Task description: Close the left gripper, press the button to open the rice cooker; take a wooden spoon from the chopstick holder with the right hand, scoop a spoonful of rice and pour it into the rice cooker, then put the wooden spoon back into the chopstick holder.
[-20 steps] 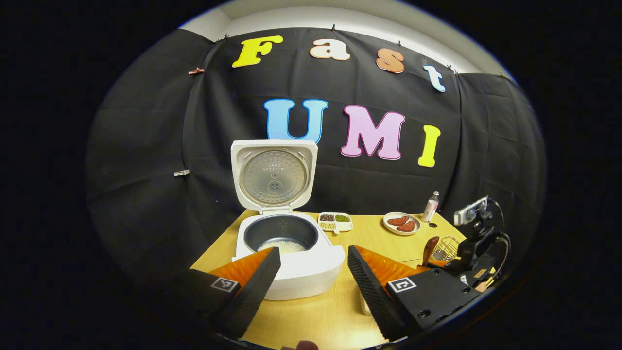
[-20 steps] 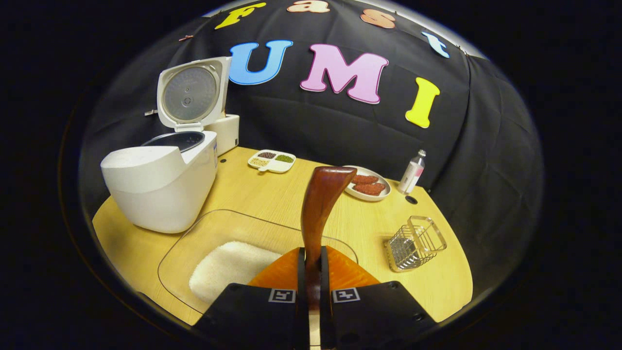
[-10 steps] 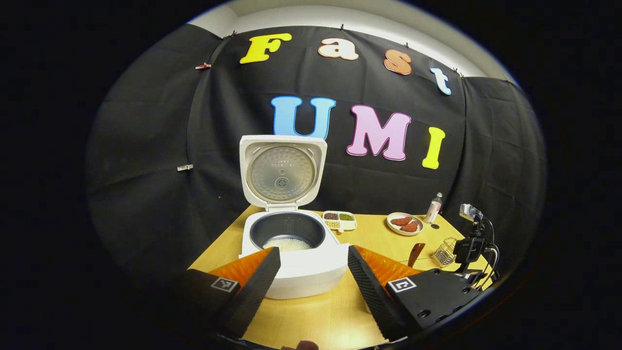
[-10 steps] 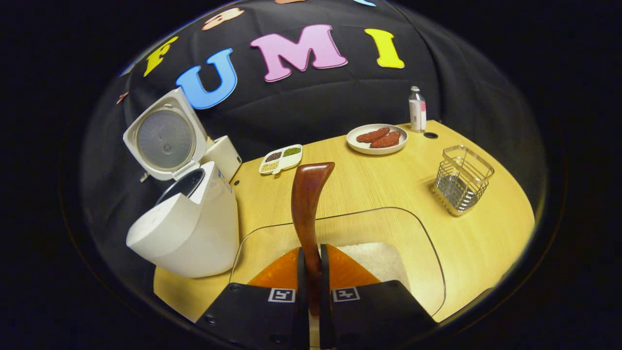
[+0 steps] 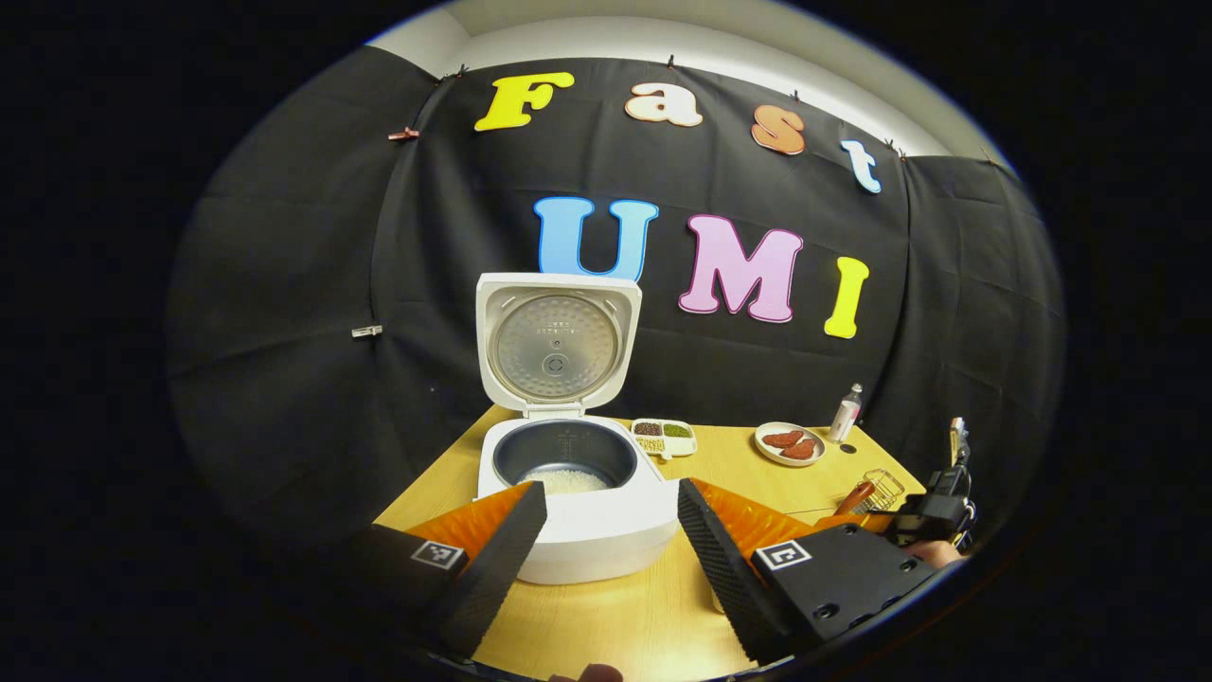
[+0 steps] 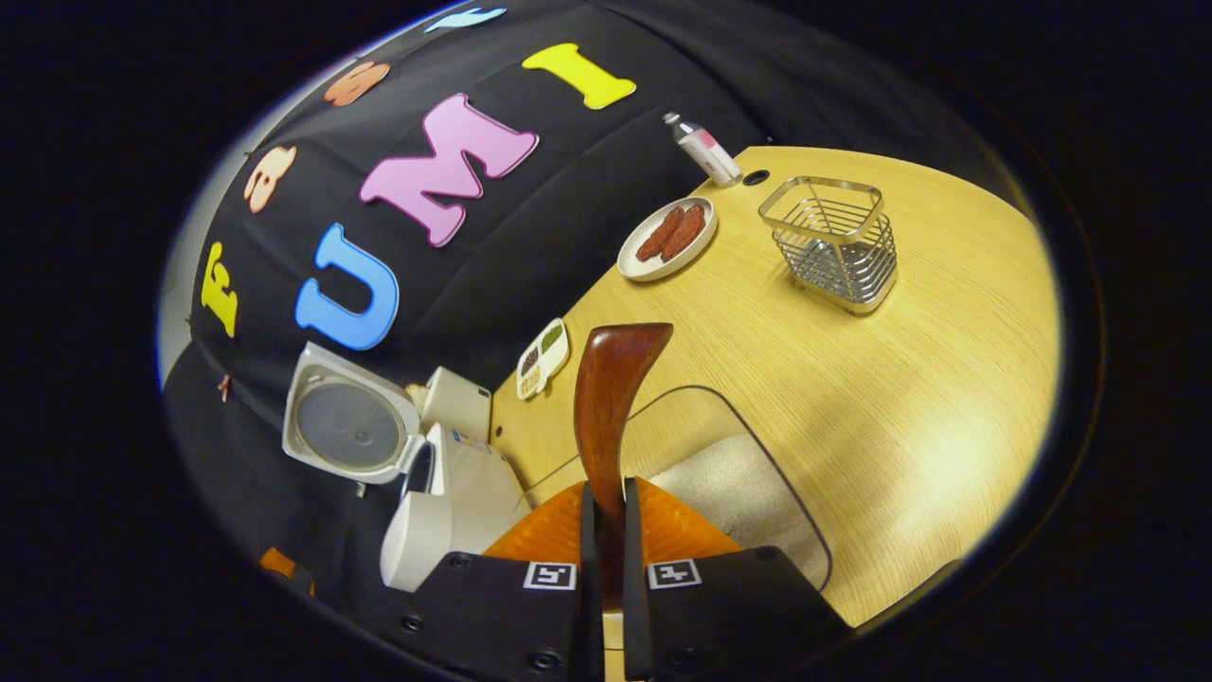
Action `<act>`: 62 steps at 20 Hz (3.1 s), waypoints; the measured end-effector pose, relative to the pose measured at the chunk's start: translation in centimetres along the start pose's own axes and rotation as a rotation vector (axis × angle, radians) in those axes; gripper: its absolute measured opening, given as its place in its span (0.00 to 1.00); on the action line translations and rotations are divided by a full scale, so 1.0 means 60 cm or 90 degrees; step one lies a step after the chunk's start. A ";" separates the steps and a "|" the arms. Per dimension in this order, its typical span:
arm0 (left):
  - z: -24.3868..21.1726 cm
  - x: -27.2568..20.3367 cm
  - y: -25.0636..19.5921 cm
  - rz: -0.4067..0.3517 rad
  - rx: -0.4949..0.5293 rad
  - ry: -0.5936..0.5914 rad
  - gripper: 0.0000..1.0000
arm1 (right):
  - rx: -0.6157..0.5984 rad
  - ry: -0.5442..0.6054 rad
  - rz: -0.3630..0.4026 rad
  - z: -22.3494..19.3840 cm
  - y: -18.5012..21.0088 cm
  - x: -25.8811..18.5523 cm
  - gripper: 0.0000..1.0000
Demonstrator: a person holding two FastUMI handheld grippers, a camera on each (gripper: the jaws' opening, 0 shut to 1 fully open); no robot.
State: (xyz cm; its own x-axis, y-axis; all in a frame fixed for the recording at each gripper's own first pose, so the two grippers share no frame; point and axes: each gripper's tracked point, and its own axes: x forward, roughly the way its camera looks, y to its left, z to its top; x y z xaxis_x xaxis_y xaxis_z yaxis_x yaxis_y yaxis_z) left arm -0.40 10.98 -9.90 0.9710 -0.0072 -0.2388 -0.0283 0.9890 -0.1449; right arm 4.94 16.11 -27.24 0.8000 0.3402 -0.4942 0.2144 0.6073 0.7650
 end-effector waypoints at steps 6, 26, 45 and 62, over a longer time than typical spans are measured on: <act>-0.001 -0.011 -0.005 -0.004 -0.010 -0.001 0.96 | 0.105 -0.031 0.059 0.066 0.019 -0.047 0.13; -0.021 -0.016 0.010 -0.004 -0.041 0.008 0.96 | 0.153 -0.012 0.251 0.094 0.407 -0.017 0.12; -0.060 -0.018 0.109 0.051 -0.102 0.027 0.95 | -0.278 0.000 0.213 -0.132 0.582 0.208 0.12; -0.071 -0.015 0.112 0.052 -0.094 0.025 0.95 | -0.849 -0.070 0.321 -0.239 0.660 0.217 0.12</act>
State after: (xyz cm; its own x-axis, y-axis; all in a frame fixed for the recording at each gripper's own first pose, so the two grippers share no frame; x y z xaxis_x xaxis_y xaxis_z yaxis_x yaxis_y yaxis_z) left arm -2.46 16.98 -14.73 0.9544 0.0634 -0.2918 -0.1435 0.9543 -0.2620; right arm 15.79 54.89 -9.30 0.6827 0.7001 -0.2093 -0.7294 0.6702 -0.1371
